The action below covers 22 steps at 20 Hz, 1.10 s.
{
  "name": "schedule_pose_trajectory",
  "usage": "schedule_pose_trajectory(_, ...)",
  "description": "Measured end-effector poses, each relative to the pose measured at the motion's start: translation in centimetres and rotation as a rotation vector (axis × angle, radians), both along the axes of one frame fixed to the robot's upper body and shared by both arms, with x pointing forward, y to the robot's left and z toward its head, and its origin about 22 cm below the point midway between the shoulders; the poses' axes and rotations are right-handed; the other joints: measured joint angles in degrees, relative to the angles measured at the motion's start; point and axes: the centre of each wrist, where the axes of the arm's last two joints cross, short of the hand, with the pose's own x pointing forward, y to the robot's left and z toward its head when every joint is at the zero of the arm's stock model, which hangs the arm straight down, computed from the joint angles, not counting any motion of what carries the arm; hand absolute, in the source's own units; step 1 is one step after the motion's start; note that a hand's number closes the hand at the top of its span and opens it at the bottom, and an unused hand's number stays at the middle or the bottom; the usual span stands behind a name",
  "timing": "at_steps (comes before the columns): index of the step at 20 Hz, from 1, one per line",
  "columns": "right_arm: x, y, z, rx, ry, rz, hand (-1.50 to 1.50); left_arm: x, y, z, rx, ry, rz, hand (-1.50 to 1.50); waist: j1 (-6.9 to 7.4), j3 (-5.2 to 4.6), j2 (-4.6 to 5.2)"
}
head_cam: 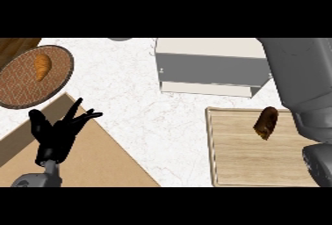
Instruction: Pick the squash from the tray and place it in the tiered shelf
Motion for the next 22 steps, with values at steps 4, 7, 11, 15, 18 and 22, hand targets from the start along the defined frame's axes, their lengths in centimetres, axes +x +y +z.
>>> schedule_pose_trajectory(4, 0.0, -0.4, 0.5, 0.135, -0.026, -0.022, -1.50, -0.2, 0.4, -0.1, -0.005, -0.002, 0.003, 0.00, -0.14, -0.04, -0.04)
schedule_pose_trajectory(7, 0.0, -1.0, 0.6, 0.255, -0.054, -0.010, -1.50, -0.1, 0.2, -0.1, 0.003, -0.002, 0.009, 0.00, -0.28, 0.11, -0.07)
schedule_pose_trajectory(11, -0.2, -2.1, 1.8, 0.412, -0.093, -0.004, -1.50, -0.2, 0.2, -0.2, 0.004, -0.008, 0.003, 0.00, -0.24, 0.10, -0.08)
schedule_pose_trajectory(15, -0.6, -3.4, 3.1, 0.538, -0.152, -0.030, -1.50, -0.3, 0.4, -0.2, 0.001, -0.009, 0.006, 0.00, -0.39, 0.07, -0.16)
schedule_pose_trajectory(18, -0.9, -5.0, 3.7, 0.584, -0.212, -0.090, -1.50, -0.2, 0.2, -0.2, 0.003, -0.003, 0.013, 0.00, -0.64, 0.11, -0.23)
schedule_pose_trajectory(22, -1.4, -8.4, 4.2, 0.598, -0.280, -0.211, -1.50, -0.4, 0.3, -0.4, 0.004, -0.008, 0.018, 0.00, -0.98, 0.13, -0.34)
